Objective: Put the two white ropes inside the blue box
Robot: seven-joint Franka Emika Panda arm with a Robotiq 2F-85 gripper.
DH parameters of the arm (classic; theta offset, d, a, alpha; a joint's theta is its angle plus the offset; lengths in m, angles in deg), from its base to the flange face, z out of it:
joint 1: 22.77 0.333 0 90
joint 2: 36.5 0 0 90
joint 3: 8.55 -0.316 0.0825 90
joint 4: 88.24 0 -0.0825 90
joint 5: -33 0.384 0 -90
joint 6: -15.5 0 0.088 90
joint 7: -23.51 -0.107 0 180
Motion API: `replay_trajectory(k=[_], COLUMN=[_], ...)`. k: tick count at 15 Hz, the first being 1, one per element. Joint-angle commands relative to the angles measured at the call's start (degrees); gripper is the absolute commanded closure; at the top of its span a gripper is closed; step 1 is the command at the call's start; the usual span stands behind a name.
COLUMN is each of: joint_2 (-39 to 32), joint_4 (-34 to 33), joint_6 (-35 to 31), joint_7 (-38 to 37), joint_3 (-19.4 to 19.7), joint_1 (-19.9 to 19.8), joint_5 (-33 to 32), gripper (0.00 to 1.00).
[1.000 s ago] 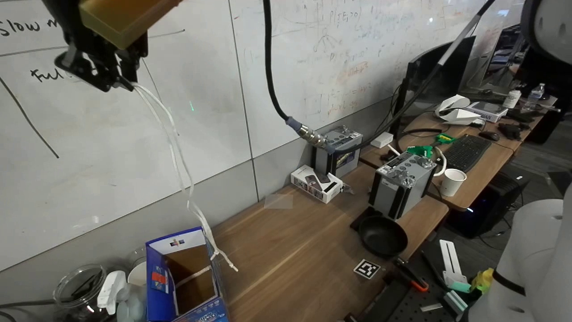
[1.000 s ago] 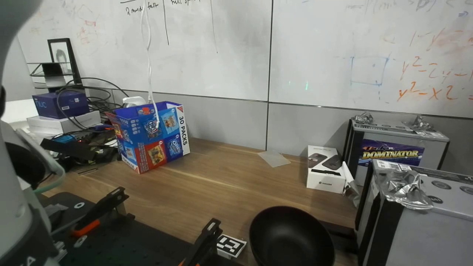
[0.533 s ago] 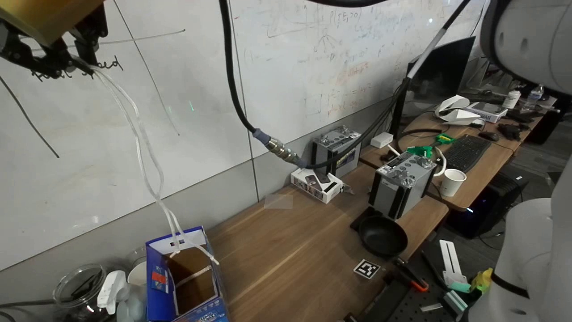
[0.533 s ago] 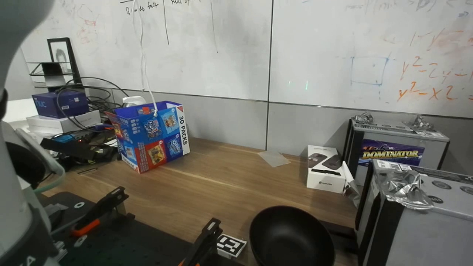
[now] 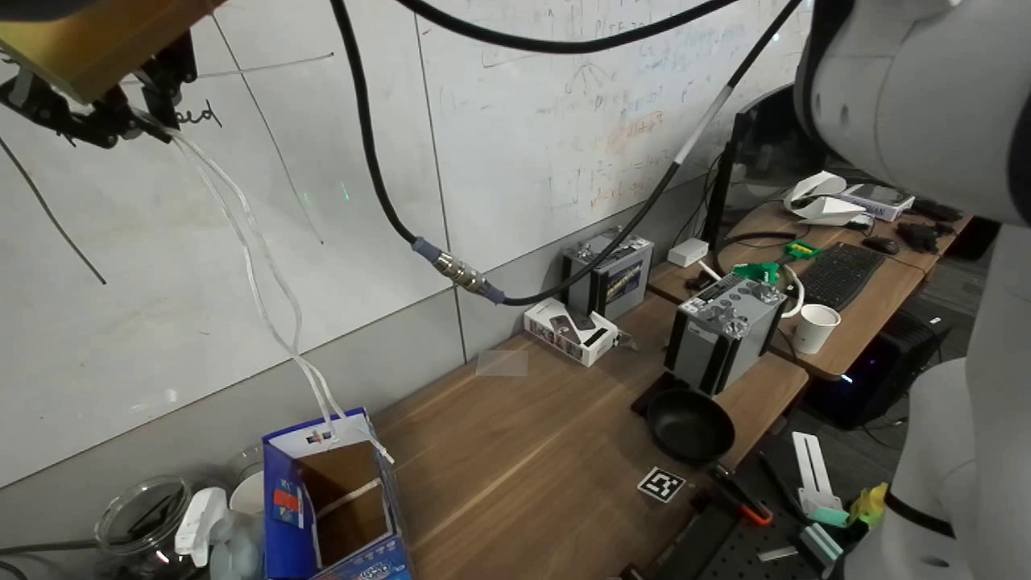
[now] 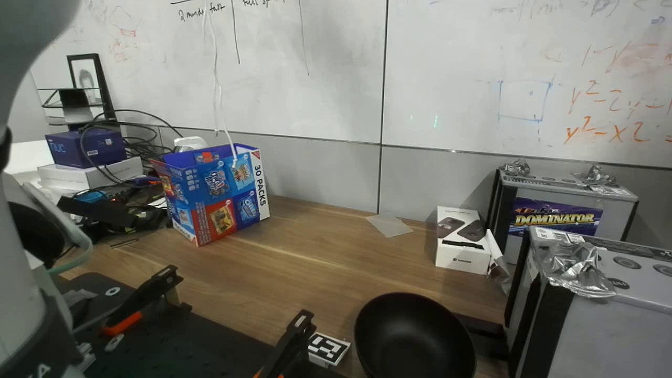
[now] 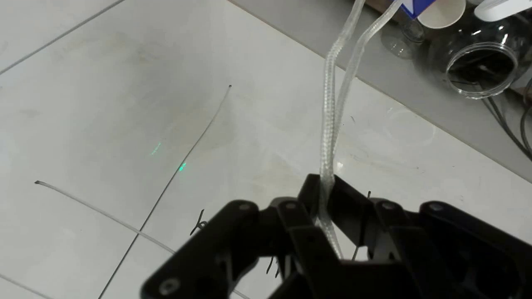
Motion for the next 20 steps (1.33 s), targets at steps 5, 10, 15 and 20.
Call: replay_trajectory(k=[5, 10, 15, 20], joint_2=[-5.7, -7.4, -8.1, -8.8], joint_4=[-7.1, -6.7, -4.3, -2.6], joint_6=[1.8, 3.2, 0.2, -1.4], joint_7=[-0.5, 0.9, 2.8, 4.7], joint_3=[1.8, 0.2, -0.6, -0.5], joint_1=[4.2, 4.2, 1.6, -1.5], joint_5=[0.1, 3.5, 11.3, 17.6], gripper=[0.97, 0.97, 0.97, 0.97])
